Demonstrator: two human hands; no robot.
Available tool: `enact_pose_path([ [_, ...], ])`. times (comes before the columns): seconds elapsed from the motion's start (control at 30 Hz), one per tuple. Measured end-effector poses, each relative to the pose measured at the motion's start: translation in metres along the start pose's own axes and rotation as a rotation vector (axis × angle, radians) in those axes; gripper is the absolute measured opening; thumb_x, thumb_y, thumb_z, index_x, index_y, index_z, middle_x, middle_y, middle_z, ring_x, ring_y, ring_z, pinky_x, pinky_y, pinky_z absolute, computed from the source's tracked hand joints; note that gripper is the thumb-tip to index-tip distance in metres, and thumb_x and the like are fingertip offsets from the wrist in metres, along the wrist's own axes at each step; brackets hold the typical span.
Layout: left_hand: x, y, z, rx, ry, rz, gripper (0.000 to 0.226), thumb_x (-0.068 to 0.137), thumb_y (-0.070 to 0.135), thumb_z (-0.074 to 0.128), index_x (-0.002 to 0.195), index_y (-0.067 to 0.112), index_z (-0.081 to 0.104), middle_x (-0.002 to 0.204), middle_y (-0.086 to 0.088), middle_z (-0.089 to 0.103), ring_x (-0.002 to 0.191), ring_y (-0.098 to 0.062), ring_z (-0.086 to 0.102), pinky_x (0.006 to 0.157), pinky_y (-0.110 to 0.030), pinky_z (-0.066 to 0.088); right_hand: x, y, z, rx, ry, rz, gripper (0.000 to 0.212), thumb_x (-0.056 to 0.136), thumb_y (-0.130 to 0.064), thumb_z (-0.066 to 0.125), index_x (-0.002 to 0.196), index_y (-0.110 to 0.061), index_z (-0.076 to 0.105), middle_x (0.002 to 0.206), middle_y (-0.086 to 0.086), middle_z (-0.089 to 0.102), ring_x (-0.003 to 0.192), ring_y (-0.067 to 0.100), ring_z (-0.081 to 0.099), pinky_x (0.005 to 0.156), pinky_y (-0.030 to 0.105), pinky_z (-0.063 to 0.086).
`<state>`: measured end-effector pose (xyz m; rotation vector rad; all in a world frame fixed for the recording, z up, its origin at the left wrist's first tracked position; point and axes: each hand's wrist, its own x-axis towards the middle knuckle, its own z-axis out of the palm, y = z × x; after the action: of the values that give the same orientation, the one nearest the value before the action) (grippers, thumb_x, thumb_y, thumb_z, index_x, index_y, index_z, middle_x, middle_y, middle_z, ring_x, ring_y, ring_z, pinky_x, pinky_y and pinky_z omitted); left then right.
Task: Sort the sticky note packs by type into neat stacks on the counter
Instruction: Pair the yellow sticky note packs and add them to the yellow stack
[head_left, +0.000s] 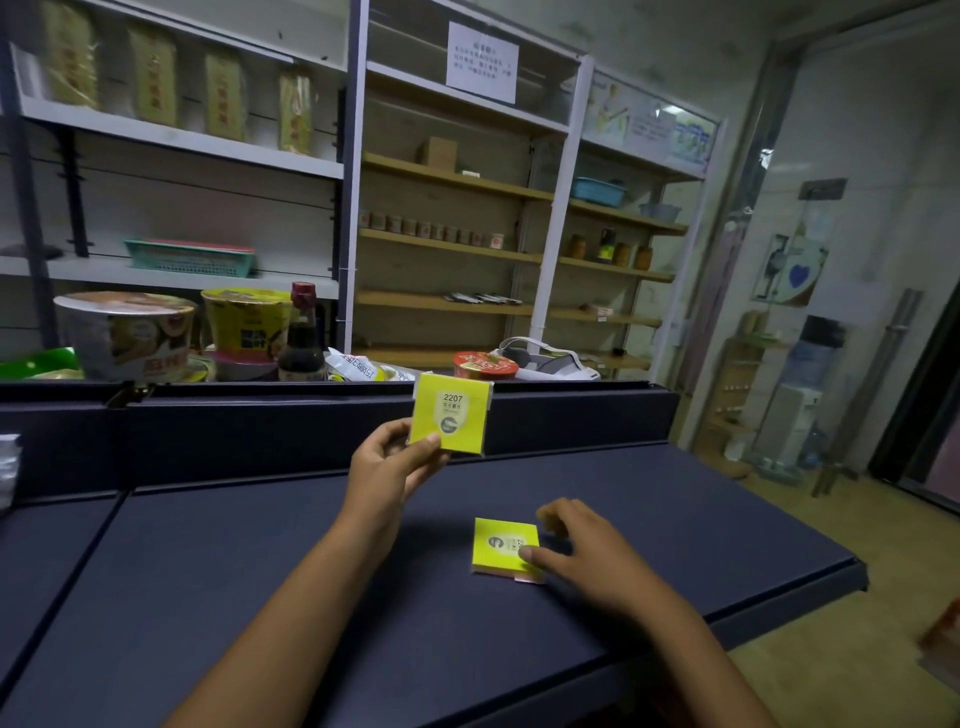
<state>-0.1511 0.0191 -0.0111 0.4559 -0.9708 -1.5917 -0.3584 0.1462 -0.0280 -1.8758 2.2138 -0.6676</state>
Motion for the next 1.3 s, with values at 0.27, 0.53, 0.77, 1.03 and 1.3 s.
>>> enact_pose_path([
  [0.27, -0.002, 0.004, -0.003, -0.022, 0.004, -0.007, 0.024, 0.088, 0.000, 0.067, 0.111, 0.005, 0.058, 0.100, -0.012, 0.075, 0.094, -0.026, 0.074, 0.073, -0.025, 0.061, 0.006, 0.002, 0.003, 0.006, -0.114, 0.056, 0.076, 0.076, -0.063, 0.073, 0.137, -0.028, 0.046, 0.127, -0.006, 0.043, 0.124, 0.009, 0.037, 0.102, 0.024, 0.036],
  [0.53, -0.002, 0.004, -0.002, -0.020, 0.011, 0.004, 0.024, 0.088, 0.000, 0.067, 0.109, 0.006, 0.059, 0.101, -0.013, 0.075, 0.095, -0.027, 0.074, 0.074, -0.025, 0.061, 0.001, -0.005, 0.009, 0.185, 0.005, 0.027, 0.065, 0.063, -0.046, 0.088, 0.107, -0.027, 0.043, 0.098, -0.012, 0.058, 0.085, -0.004, 0.058, 0.068, 0.012, 0.047],
  [0.77, -0.002, 0.004, -0.002, -0.023, 0.010, 0.008, 0.028, 0.086, 0.002, 0.069, 0.112, 0.005, 0.058, 0.101, -0.013, 0.075, 0.095, -0.028, 0.073, 0.073, -0.025, 0.060, 0.000, -0.017, 0.014, 0.431, 0.111, -0.015, 0.069, 0.071, -0.012, 0.082, 0.119, -0.040, 0.042, 0.081, -0.004, 0.061, 0.062, -0.003, 0.059, 0.058, 0.014, 0.048],
  [1.03, -0.005, 0.005, 0.000, -0.035, 0.011, 0.033, 0.025, 0.087, 0.000, 0.067, 0.111, 0.003, 0.059, 0.102, -0.015, 0.075, 0.093, -0.027, 0.074, 0.071, -0.025, 0.060, 0.008, -0.030, 0.007, 0.670, 0.280, 0.045, 0.076, 0.077, 0.006, 0.077, 0.132, -0.030, 0.039, 0.098, 0.012, 0.064, 0.090, 0.028, 0.066, 0.084, 0.038, 0.055],
  [1.3, -0.020, 0.015, -0.016, -0.050, 0.063, 0.072, 0.020, 0.088, -0.003, 0.066, 0.104, 0.006, 0.060, 0.099, -0.014, 0.076, 0.090, -0.024, 0.074, 0.070, -0.024, 0.059, 0.008, -0.052, 0.001, 0.841, 0.426, 0.120, 0.026, 0.078, 0.010, 0.074, 0.095, -0.009, 0.067, 0.090, 0.006, 0.074, 0.086, 0.018, 0.068, 0.079, 0.031, 0.057],
])
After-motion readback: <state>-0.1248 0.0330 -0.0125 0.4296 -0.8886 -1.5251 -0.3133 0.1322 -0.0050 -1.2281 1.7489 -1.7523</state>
